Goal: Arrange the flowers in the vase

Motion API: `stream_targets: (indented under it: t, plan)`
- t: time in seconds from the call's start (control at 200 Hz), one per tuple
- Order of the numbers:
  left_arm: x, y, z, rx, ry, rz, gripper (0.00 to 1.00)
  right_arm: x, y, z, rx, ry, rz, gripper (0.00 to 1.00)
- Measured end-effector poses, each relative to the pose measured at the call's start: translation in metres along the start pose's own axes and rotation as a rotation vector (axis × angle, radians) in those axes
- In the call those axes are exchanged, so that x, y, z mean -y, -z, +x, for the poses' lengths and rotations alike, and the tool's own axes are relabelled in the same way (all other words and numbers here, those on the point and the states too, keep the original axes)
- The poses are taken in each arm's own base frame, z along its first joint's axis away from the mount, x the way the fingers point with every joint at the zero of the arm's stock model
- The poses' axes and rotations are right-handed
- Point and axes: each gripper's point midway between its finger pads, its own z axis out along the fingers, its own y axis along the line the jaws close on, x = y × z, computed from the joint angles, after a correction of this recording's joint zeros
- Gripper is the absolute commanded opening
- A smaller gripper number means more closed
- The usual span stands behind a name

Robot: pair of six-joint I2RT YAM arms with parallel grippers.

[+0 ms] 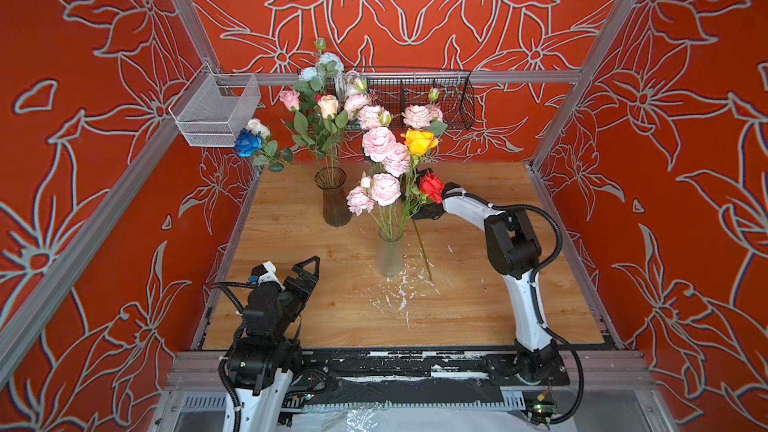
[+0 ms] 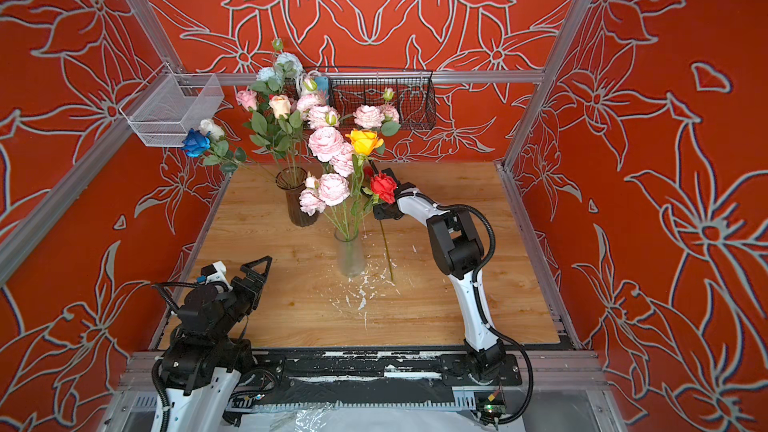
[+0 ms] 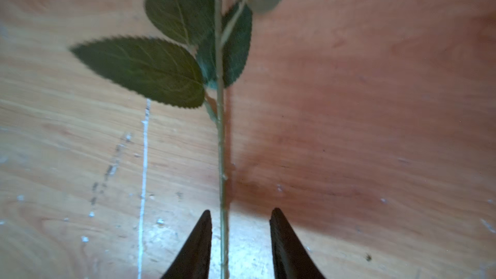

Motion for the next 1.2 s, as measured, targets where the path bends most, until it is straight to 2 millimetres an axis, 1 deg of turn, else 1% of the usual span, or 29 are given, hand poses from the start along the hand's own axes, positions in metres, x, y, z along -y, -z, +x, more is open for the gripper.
stream_targets:
  t: [0.075, 0.22, 0.305, 0.46, 0.525, 0.575, 0.65, 0.716, 0.811, 0.856, 0.956, 1.061, 1.131, 1.201]
  plan:
    - [-0.004, -0.004, 0.003, -0.021, 0.006, -0.024, 1.0, 0.001, -0.005, 0.003, -0.017, 0.005, 0.006, 0.36]
    - [-0.007, -0.007, 0.005, -0.036, 0.009, -0.045, 1.0, 0.003, -0.006, 0.003, -0.023, 0.008, 0.015, 0.32]
    - [-0.007, -0.006, 0.004, -0.033, 0.008, -0.039, 1.0, 0.003, -0.006, 0.003, -0.022, 0.01, 0.018, 0.25]
    - [-0.014, -0.007, 0.006, -0.026, 0.01, -0.034, 1.0, 0.009, -0.007, 0.004, -0.018, -0.006, 0.034, 0.09]
    - [-0.014, -0.005, 0.005, -0.015, 0.008, -0.028, 1.0, 0.016, -0.006, 0.005, -0.002, -0.029, 0.031, 0.06]
    - [-0.012, -0.004, 0.004, -0.006, 0.006, -0.02, 1.0, 0.025, -0.001, 0.009, 0.006, -0.053, 0.032, 0.03]
    - [-0.011, -0.004, 0.003, -0.001, 0.007, -0.014, 1.0, 0.046, 0.008, 0.02, 0.008, -0.108, 0.039, 0.02]
    - [-0.012, -0.005, 0.003, -0.001, 0.012, -0.013, 1.0, 0.065, 0.018, 0.034, 0.008, -0.16, 0.042, 0.01]
    - [-0.016, -0.009, 0.005, -0.004, 0.029, -0.015, 1.0, 0.089, 0.036, 0.064, 0.008, -0.232, 0.046, 0.0]
    - [-0.018, -0.011, 0.006, -0.009, 0.036, -0.017, 1.0, 0.097, 0.044, 0.08, 0.003, -0.257, 0.054, 0.0]
    - [-0.02, -0.014, 0.008, -0.021, 0.051, -0.018, 1.0, 0.102, 0.06, 0.109, 0.001, -0.29, 0.047, 0.0]
    - [-0.015, -0.015, 0.008, -0.026, 0.054, 0.004, 1.0, 0.103, 0.073, 0.136, 0.0, -0.315, 0.034, 0.0]
    - [-0.011, -0.015, 0.008, -0.03, 0.054, 0.019, 1.0, 0.104, 0.082, 0.144, 0.008, -0.326, 0.032, 0.0]
    - [-0.008, -0.014, 0.008, -0.033, 0.057, 0.032, 1.0, 0.105, 0.093, 0.144, 0.041, -0.34, 0.027, 0.0]
